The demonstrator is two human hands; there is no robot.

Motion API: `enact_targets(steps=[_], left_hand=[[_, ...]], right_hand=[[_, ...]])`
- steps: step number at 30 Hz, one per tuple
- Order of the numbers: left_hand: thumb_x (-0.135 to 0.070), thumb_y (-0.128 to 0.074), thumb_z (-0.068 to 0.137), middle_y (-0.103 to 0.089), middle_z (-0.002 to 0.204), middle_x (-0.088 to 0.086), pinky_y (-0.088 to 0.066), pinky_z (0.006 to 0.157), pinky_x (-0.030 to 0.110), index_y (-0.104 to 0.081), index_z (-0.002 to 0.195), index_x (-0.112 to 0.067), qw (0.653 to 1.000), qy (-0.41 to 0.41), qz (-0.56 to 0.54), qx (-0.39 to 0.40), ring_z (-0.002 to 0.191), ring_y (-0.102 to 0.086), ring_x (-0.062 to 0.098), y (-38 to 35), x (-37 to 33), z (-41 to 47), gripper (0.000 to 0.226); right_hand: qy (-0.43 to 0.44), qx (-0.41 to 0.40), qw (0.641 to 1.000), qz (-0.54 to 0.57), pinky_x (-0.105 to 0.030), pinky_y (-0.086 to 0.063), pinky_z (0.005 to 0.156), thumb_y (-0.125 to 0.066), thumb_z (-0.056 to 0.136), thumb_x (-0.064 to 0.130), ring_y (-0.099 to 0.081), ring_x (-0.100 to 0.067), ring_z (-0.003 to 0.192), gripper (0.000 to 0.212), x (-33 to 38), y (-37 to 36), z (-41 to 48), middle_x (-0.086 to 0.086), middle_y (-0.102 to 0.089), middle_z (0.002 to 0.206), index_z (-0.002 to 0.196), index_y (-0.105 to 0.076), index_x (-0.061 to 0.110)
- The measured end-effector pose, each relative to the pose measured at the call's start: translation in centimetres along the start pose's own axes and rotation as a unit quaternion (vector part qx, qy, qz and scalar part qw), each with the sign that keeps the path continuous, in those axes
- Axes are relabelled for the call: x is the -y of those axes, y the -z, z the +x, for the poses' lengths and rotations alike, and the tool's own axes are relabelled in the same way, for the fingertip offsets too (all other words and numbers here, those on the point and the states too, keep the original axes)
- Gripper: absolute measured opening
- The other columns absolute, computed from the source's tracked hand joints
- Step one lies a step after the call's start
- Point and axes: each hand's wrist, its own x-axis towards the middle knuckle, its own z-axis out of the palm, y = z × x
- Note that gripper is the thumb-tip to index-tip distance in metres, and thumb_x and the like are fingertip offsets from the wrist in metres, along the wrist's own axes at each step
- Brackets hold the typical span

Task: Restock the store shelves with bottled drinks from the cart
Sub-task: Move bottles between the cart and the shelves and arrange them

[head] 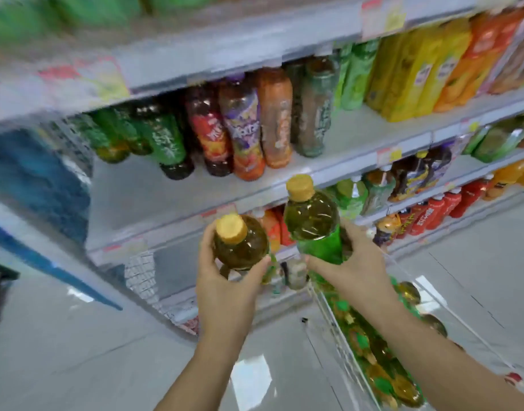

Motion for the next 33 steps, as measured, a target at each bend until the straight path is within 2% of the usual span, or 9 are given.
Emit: enact_targets(steps=[1,5,10,14,17,23,27,29,33], left_hand=[[0.002,-0.078,0.067,-0.058,0.115,-0.014,-0.043,0.077,0.005,-0.047,0.113,-0.044,1.0,-0.014,0.01,-0.011,0.095,-0.06,-0.006,2.2,-0.9,1.0,0.072],[-0.006,-0.078,0.071,-0.052,0.123,-0.014,-0.041,0.085,0.005,-0.041,0.113,-0.051,0.991,-0.085,0.09,-0.054,0.109,-0.053,0.001,10.2,-3.7,5.5,0.072],[-0.01,-0.076,0.074,-0.047,0.126,-0.012,-0.041,0.104,0.038,-0.037,0.126,-0.046,0.973,-0.13,0.174,-0.08,0.12,-0.045,0.011,16.5,-4.0,11.2,0.074],[-0.011,-0.075,0.074,-0.048,0.11,-0.029,-0.039,0.095,0.017,-0.035,0.11,-0.057,0.982,-0.125,0.118,-0.073,0.106,-0.049,-0.011,17.9,-4.8,15.1,0.071],[-0.01,-0.076,0.074,-0.053,0.114,-0.02,-0.04,0.095,0.018,-0.036,0.116,-0.048,0.987,-0.105,0.108,-0.052,0.107,-0.052,-0.001,18.4,-4.0,17.4,0.069],[-0.017,-0.072,0.079,-0.053,0.115,-0.009,-0.039,0.094,0.022,-0.042,0.122,-0.027,0.989,-0.078,0.124,-0.034,0.107,-0.05,0.006,18.4,-3.1,19.9,0.054],[-0.021,-0.069,0.084,-0.05,0.12,-0.01,-0.035,0.093,0.017,-0.037,0.133,-0.022,0.989,-0.057,0.133,-0.015,0.107,-0.044,0.0,18.1,-2.4,20.8,0.059],[-0.017,-0.068,0.084,-0.049,0.12,-0.012,-0.035,0.09,0.015,-0.033,0.136,-0.022,0.989,-0.053,0.136,-0.005,0.106,-0.044,-0.003,18.0,-1.5,20.9,0.063],[-0.012,-0.066,0.084,-0.047,0.131,-0.007,-0.036,0.091,0.018,-0.027,0.142,-0.023,0.991,0.0,0.137,0.004,0.11,-0.044,0.001,17.8,0.8,21.0,0.071]], right_hand=[[0.019,0.008,1.0,0.01,-0.013,-0.048,0.08,-0.086,0.061,0.023,-0.059,0.011,0.088,0.057,1.7,-2.0,0.4,0.016,-0.065,0.096,0.11,-0.058,0.03],[0.095,0.038,0.993,0.058,-0.002,-0.039,0.072,-0.085,0.064,0.016,-0.054,0.016,0.089,0.057,8.0,-9.2,2.5,0.023,-0.06,0.098,0.105,-0.051,0.036],[0.146,0.054,0.986,0.064,-0.012,-0.044,0.079,-0.083,0.065,0.016,-0.057,0.005,0.092,0.059,12.3,-17.3,5.7,0.014,-0.061,0.102,0.114,-0.05,0.02],[0.139,0.056,0.987,0.06,-0.006,-0.043,0.072,-0.083,0.066,0.016,-0.056,0.009,0.087,0.06,13.0,-22.0,7.3,0.02,-0.058,0.097,0.109,-0.044,0.033],[0.136,0.026,0.988,0.061,0.0,-0.04,0.07,-0.082,0.067,0.016,-0.057,0.007,0.084,0.059,13.4,-23.7,8.8,0.019,-0.058,0.096,0.109,-0.043,0.029],[0.1,-0.022,0.994,0.042,-0.033,-0.049,0.08,-0.086,0.059,0.027,-0.059,-0.022,0.1,0.07,12.3,-26.2,10.7,-0.005,-0.059,0.109,0.115,-0.044,0.016],[0.101,-0.039,0.993,-0.048,-0.027,-0.036,0.089,-0.085,0.061,0.032,-0.043,-0.023,0.113,0.086,12.0,-26.3,11.4,-0.007,-0.049,0.121,0.13,-0.04,0.008],[0.127,-0.003,0.989,-0.077,-0.025,-0.03,0.092,-0.081,0.065,0.025,-0.039,-0.023,0.116,0.083,11.5,-26.0,10.8,-0.007,-0.045,0.125,0.134,-0.038,0.009],[0.102,0.072,0.992,-0.006,-0.033,-0.048,0.089,-0.072,0.072,0.011,-0.052,-0.016,0.107,0.067,10.8,-25.2,10.1,0.001,-0.052,0.113,0.131,-0.039,0.013]])
